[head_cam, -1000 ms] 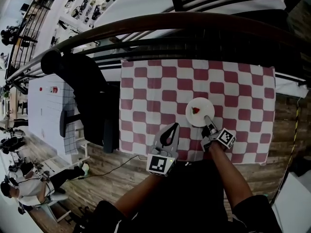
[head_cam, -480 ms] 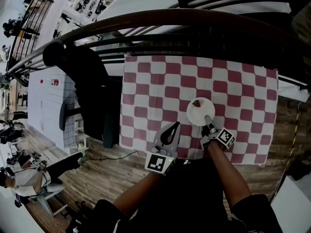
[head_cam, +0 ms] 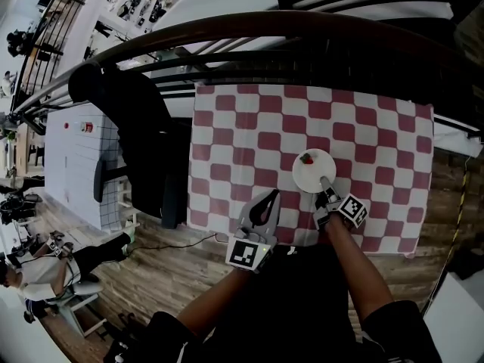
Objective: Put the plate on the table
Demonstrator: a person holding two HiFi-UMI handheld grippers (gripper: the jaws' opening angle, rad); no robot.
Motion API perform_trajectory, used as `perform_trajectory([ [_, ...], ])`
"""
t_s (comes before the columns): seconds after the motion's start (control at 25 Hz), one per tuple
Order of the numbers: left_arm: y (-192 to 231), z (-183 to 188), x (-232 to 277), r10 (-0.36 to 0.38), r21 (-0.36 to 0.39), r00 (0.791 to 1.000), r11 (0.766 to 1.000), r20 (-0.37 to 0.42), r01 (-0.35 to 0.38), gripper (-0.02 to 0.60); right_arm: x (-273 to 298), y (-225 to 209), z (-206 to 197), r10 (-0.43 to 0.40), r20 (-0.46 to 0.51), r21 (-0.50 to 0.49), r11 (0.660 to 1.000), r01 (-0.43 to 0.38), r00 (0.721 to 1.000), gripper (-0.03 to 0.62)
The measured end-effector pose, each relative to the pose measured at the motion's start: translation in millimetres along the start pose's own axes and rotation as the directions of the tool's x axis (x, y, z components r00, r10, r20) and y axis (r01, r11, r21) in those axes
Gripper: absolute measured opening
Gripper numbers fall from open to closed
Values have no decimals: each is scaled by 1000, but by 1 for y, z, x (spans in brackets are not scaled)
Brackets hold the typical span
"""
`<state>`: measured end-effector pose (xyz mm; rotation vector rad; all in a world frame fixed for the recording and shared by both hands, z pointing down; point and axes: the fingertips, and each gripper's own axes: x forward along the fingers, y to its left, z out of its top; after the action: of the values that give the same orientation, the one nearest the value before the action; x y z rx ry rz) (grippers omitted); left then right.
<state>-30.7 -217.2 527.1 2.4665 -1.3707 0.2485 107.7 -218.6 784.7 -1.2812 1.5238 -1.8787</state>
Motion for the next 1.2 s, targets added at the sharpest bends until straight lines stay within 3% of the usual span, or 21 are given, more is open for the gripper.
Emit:
perform_trajectory([
  [0.2, -1, 8, -3, 9, -4, 999, 1000, 34, -9, 8, 0, -4, -3, -70, -19, -34, 997, 69, 997, 25],
  [0.4, 2, 16, -12, 17, 4, 998, 1000, 61, -17, 8, -3, -3, -5, -153, -32, -91, 985, 150, 988, 111],
  [0.84, 2, 5, -37, 9, 4, 999, 1000, 43, -9, 8, -33, -16, -8, -293, -24, -261, 925, 277, 956, 167],
  [1.0, 1, 3, -45, -13, 22, 998, 1000, 54, 12, 8, -55, -20, -4, -314, 18, -272, 912, 307, 949, 167],
  [1.2, -7, 1, -56, -51, 16, 996, 999, 70, 50, 8, -79, -6, -11, -287, 40, -370, 886, 281, 957, 142],
])
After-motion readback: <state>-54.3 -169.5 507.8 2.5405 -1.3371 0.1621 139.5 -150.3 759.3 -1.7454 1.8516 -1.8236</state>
